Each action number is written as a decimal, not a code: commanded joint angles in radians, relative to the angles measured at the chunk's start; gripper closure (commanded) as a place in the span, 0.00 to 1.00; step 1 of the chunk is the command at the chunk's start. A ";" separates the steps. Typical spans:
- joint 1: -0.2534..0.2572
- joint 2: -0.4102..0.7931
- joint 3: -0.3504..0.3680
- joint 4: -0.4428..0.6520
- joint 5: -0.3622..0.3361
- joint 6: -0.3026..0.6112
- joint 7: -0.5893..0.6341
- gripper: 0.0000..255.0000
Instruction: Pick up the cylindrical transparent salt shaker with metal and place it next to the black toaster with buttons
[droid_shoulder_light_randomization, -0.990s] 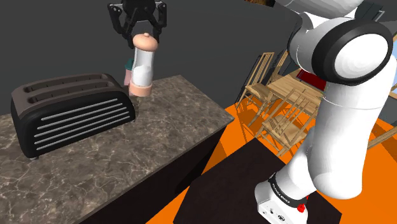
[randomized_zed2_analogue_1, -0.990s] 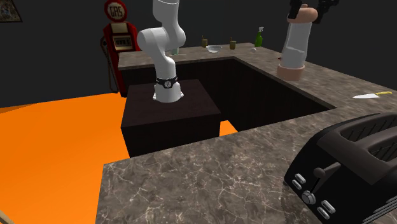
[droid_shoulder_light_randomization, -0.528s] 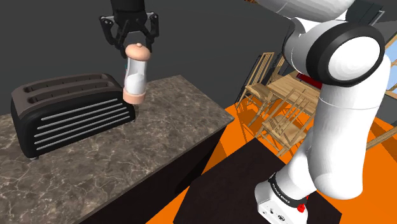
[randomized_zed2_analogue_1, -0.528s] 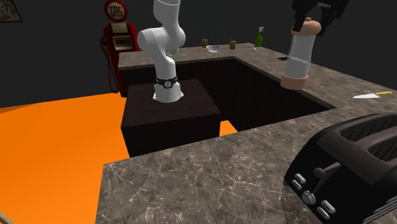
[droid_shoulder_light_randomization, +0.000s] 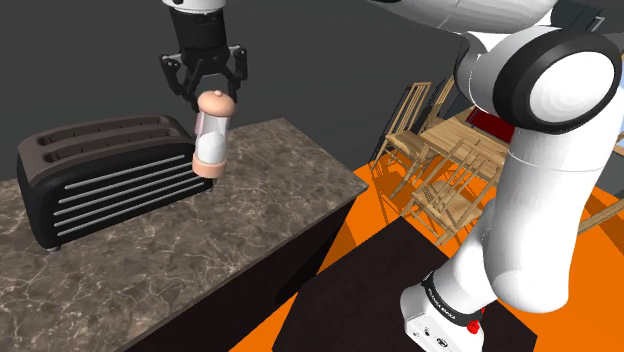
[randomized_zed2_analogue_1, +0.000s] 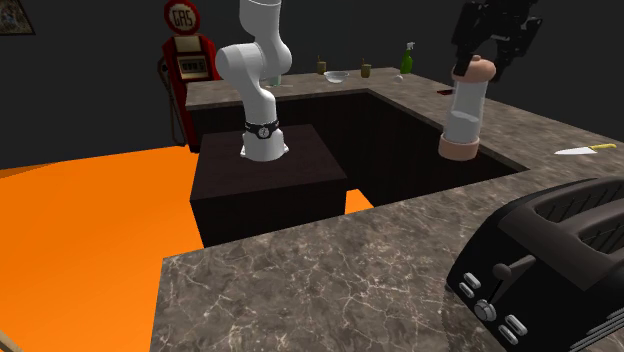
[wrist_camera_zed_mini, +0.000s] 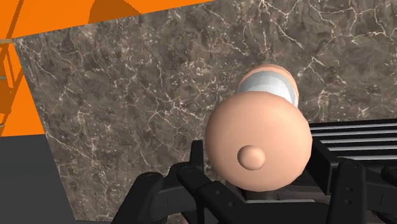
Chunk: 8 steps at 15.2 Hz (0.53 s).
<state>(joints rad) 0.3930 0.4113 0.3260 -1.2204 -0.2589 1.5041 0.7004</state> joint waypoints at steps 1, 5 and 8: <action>-0.006 -0.010 0.000 -0.041 0.003 0.033 0.003 1.00; -0.014 -0.018 0.000 -0.109 0.005 0.090 0.011 1.00; -0.018 -0.021 -0.001 -0.154 0.005 0.132 0.017 1.00</action>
<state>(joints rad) 0.3758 0.3901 0.3252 -1.3621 -0.2538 1.6236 0.7152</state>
